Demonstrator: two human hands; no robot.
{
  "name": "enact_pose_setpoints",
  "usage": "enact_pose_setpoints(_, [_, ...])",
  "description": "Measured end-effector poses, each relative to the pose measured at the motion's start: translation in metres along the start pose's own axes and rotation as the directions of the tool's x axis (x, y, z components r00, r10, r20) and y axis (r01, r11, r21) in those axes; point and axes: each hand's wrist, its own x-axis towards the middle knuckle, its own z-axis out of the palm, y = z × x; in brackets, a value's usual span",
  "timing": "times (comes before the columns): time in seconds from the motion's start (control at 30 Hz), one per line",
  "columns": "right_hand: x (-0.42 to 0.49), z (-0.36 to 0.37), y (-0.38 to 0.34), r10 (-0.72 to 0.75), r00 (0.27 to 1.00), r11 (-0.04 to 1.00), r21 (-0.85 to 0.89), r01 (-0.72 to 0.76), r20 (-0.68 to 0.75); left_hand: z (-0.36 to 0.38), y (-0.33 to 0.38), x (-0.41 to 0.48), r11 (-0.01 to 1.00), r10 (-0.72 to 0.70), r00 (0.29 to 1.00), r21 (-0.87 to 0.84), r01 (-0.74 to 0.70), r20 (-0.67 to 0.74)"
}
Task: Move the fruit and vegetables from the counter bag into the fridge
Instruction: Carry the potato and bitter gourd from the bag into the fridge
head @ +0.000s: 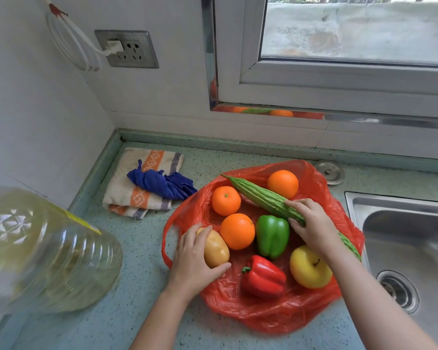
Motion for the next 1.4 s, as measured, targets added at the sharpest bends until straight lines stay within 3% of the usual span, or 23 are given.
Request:
enact_pose_setpoints(0.33, [-0.013,-0.034,-0.017,0.002,0.993,1.000,-0.014,-0.004,-0.121,-0.021,0.027,-0.010,0.992,0.073,0.993,-0.091,-0.081,-0.096])
enact_pose_setpoints(0.73, [-0.116,-0.102,-0.053,0.203,0.936,0.978,0.018,-0.206,-0.287,-0.030,0.100,-0.038,0.898,0.417,0.905,-0.116,-0.425,-0.088])
enact_pose_setpoints(1.03, [-0.235,-0.137,-0.063,0.373,0.781,0.915,0.061,-0.398,-0.501,0.009,0.155,-0.080,0.746,0.619,0.785,-0.342,-0.571,0.041])
enact_pose_setpoints(1.13, [-0.280,-0.153,-0.065,0.432,0.718,0.874,0.058,-0.482,-0.546,0.021,0.185,-0.103,0.674,0.703,0.705,-0.408,-0.616,0.096])
enact_pose_setpoints(1.4, [-0.404,-0.190,-0.074,0.495,0.460,0.763,0.115,-0.636,-0.737,0.058,0.258,-0.185,0.472,0.873,0.457,-0.528,-0.706,0.170])
